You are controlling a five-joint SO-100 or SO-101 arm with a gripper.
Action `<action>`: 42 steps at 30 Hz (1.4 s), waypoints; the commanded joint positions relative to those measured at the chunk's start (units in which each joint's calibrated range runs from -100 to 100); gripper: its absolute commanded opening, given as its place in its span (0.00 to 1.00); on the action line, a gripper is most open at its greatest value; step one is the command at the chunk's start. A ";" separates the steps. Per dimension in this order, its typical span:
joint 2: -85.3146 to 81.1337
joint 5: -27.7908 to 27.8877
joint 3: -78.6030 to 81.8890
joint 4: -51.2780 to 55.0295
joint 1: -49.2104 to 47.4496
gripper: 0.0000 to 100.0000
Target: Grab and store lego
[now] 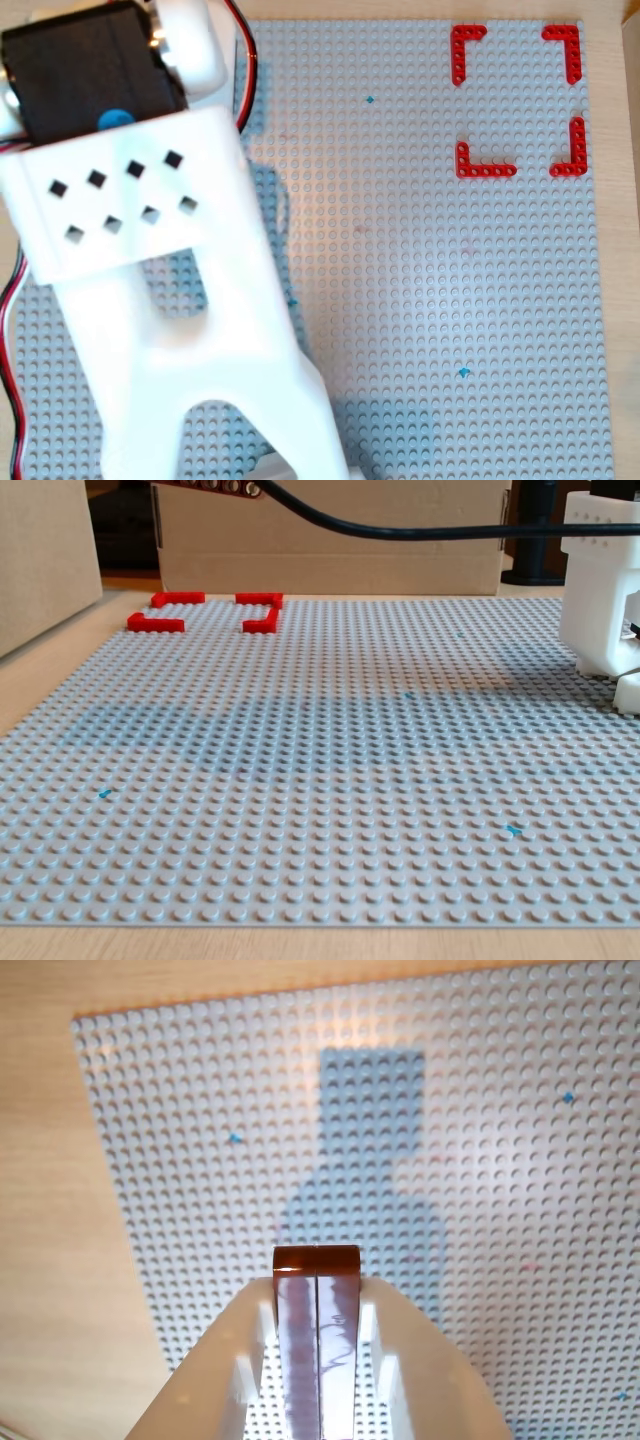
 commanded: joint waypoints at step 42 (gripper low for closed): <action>-2.78 16.11 -17.48 10.08 23.55 0.02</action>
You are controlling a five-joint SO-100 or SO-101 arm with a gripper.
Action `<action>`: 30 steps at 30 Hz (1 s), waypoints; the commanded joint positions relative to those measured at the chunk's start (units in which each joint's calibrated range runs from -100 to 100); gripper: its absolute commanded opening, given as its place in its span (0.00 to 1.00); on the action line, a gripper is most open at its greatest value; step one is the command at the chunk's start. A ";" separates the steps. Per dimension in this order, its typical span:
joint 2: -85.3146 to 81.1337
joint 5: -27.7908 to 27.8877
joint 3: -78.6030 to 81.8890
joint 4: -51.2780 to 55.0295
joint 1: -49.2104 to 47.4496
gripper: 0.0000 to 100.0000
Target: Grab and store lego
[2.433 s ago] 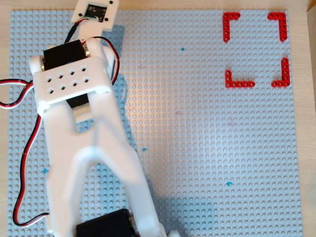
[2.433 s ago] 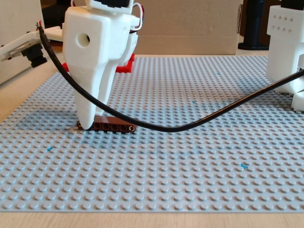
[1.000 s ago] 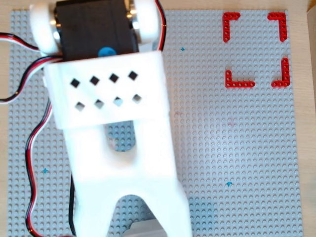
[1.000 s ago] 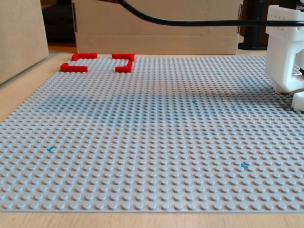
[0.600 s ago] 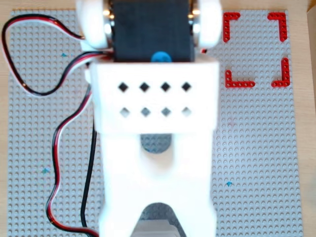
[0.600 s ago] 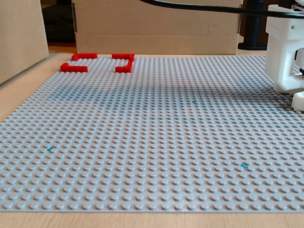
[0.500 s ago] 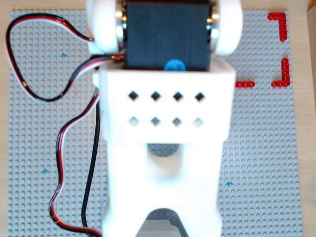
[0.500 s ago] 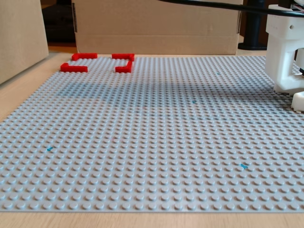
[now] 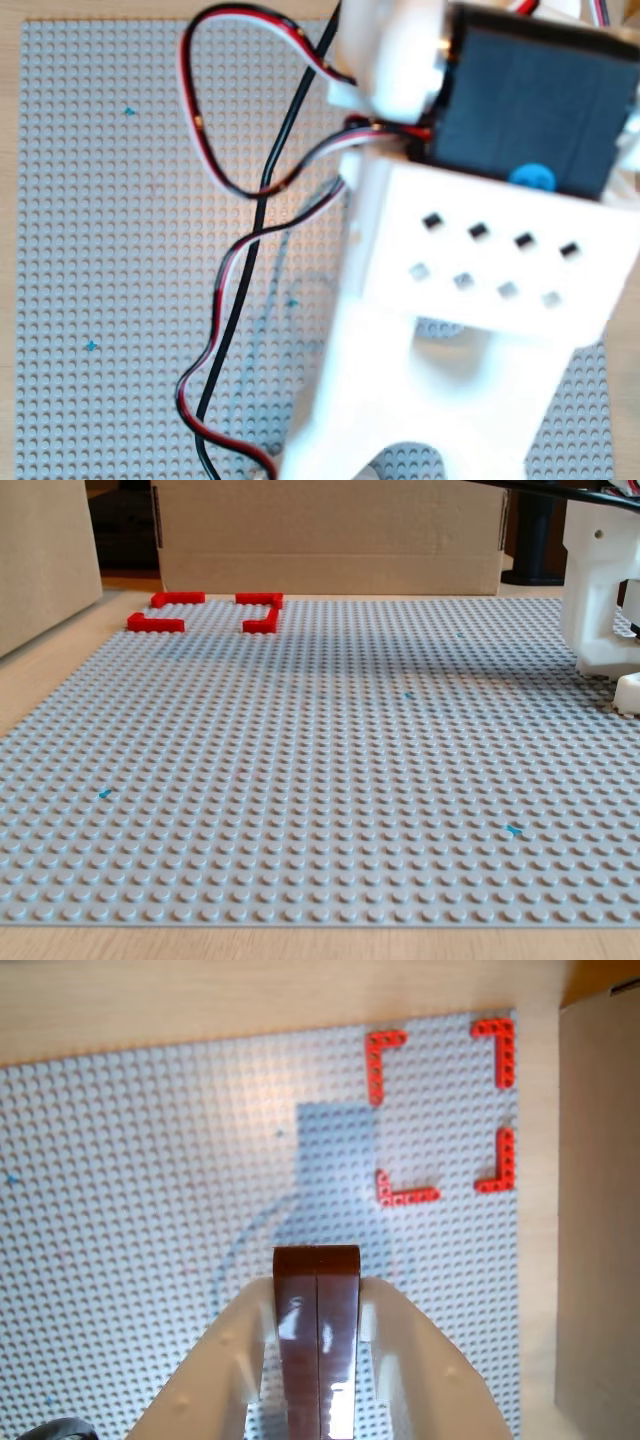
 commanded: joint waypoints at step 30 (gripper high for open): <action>3.06 7.65 -2.88 -15.90 9.95 0.02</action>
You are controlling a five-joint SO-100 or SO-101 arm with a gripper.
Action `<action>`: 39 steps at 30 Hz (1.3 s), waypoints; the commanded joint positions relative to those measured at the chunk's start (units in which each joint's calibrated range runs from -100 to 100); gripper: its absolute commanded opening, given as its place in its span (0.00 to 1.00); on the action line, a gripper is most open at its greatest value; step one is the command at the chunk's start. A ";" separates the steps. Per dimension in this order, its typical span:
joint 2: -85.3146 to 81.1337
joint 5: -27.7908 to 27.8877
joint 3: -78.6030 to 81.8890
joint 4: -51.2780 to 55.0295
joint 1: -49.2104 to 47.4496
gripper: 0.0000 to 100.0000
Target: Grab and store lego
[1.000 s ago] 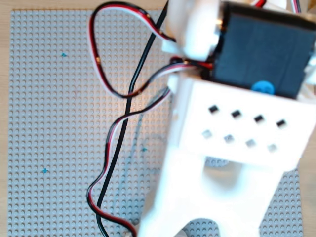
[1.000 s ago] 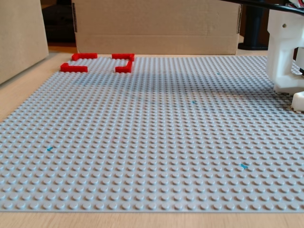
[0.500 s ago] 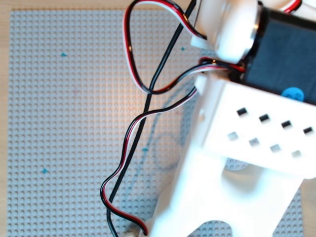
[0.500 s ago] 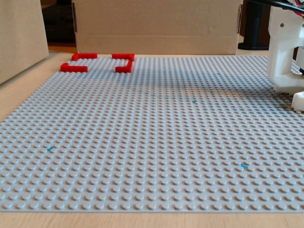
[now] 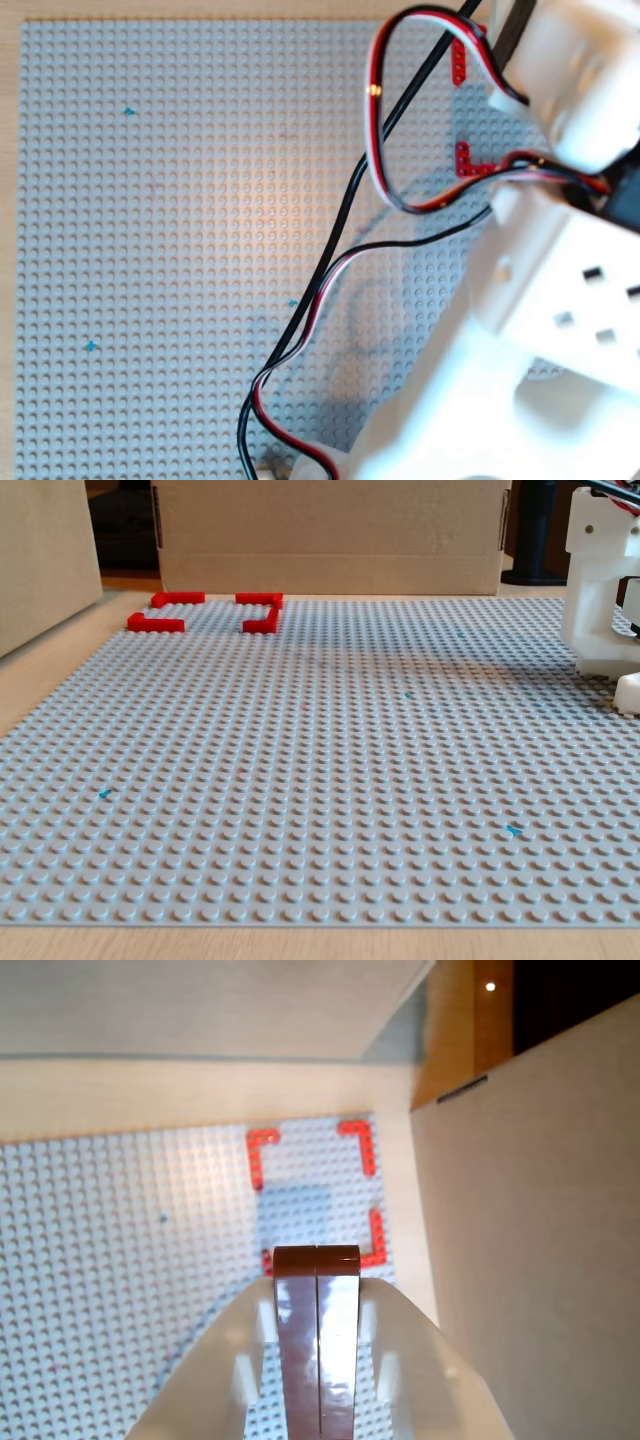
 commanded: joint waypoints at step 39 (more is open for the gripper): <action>15.01 4.27 -2.16 -16.44 1.16 0.02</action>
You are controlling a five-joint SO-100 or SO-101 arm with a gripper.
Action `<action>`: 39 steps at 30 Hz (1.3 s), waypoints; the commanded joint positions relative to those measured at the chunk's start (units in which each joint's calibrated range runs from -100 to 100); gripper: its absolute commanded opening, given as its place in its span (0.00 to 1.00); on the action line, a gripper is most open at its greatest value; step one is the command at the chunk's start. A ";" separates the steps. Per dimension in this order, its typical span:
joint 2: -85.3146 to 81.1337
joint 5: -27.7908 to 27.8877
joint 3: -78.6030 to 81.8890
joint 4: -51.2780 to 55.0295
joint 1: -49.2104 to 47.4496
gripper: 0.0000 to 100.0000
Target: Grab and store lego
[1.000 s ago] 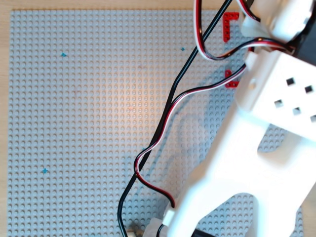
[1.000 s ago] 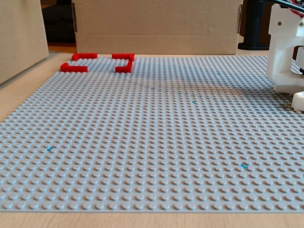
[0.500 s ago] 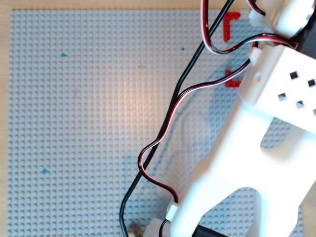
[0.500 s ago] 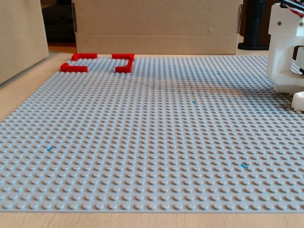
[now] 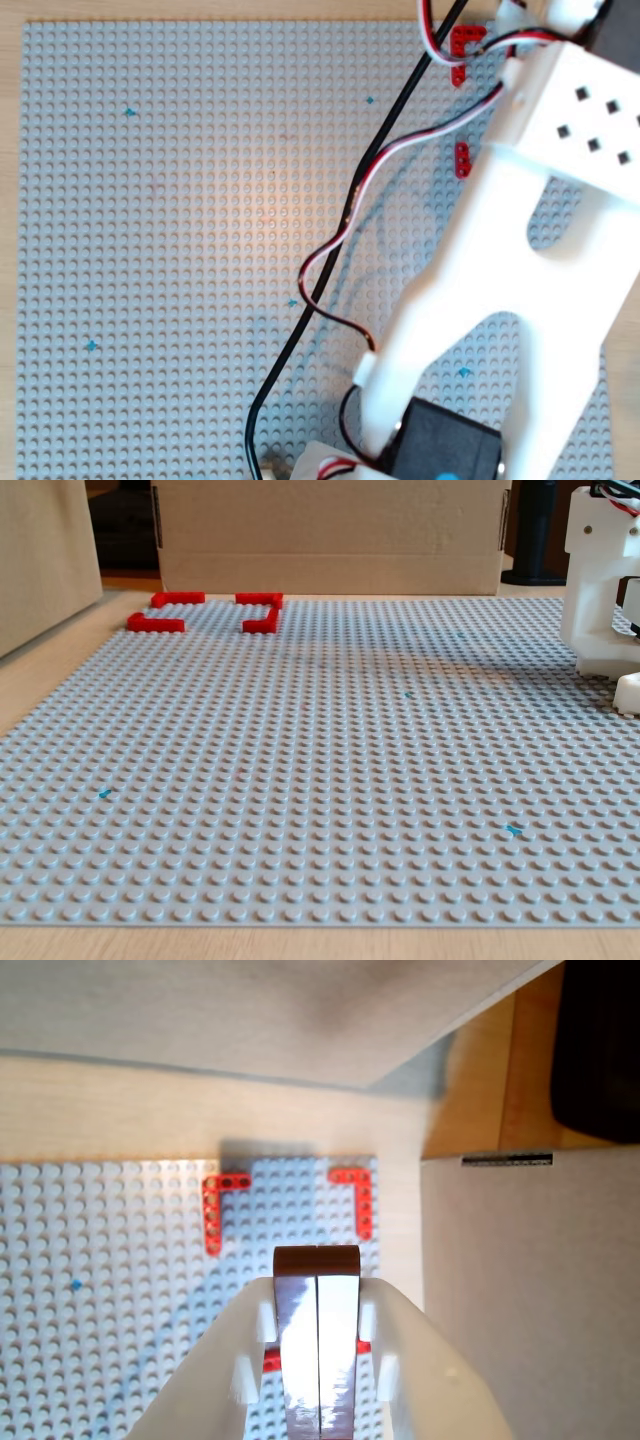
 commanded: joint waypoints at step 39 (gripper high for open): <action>16.54 1.31 -2.52 -11.76 -0.33 0.02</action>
